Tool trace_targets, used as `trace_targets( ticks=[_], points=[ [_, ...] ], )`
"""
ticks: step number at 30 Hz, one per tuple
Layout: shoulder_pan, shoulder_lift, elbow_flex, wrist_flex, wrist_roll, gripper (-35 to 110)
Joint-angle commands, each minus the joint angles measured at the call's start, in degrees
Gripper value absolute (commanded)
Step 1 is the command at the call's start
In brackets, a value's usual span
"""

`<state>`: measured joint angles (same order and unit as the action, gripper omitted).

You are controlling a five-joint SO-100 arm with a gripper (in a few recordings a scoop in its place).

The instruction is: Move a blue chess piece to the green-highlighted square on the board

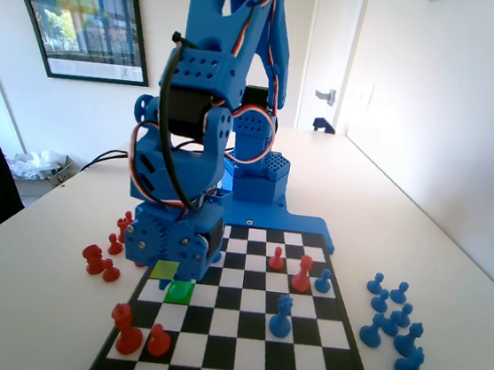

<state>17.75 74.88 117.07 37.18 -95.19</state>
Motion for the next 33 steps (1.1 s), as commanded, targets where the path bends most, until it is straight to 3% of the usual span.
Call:
trace_targets(
  ticks=[1,10,23,27,33],
  points=[
    [0.0,7.03,-4.75,5.71,-0.53,11],
    [-1.23,16.52,-14.33,24.79,-1.49,1],
    [-9.4,44.3,-9.93,40.96,-4.66,1],
    [-14.15,55.02,-10.55,53.17,-6.24,1],
    [-16.88,69.35,-8.0,62.23,-9.32,1]
  ],
)
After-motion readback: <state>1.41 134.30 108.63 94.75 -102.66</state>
